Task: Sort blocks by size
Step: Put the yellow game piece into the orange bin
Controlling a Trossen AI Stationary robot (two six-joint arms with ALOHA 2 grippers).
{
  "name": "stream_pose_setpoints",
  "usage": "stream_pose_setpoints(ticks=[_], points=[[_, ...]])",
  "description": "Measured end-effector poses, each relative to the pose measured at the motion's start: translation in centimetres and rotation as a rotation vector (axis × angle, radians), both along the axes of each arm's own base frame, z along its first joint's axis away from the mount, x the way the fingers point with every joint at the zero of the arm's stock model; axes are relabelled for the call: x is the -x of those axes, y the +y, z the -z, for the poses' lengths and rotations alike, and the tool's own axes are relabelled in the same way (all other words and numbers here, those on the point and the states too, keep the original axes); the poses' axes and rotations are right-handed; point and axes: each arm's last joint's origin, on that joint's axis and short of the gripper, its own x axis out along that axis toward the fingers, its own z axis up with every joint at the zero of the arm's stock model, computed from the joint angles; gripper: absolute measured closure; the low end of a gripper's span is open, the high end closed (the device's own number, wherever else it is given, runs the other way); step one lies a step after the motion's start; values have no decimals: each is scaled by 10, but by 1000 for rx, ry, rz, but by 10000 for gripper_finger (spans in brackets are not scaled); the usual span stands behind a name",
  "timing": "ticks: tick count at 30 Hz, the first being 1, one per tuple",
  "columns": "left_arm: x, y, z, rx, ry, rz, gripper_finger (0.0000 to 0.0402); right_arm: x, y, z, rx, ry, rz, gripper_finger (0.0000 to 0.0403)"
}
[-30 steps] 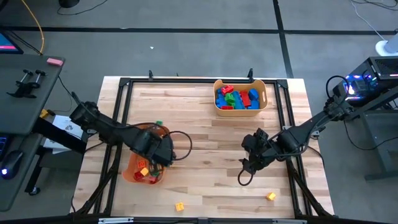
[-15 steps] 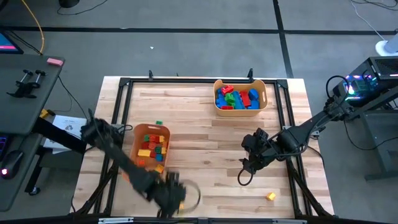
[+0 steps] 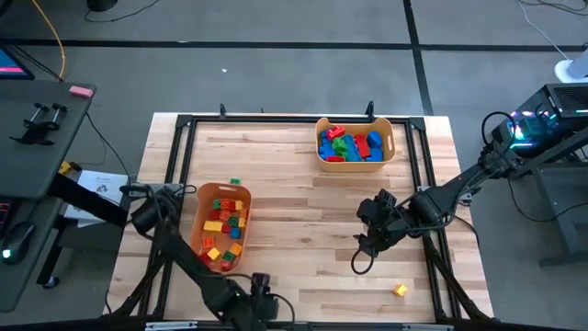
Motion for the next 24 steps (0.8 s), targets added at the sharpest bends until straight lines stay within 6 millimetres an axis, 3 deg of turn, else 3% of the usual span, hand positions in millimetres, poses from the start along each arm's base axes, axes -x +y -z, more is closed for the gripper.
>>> stream_pose_setpoints(ticks=[7,16,24], points=[[-4,9,16,-53,66,-53,165,0,0,0,-7,3,0,13],[-7,21,18,-7,186,-123,165,0,0,0,-14,5,1,13],[-16,31,18,-9,184,-157,165,0,0,0,-15,5,3,13]])
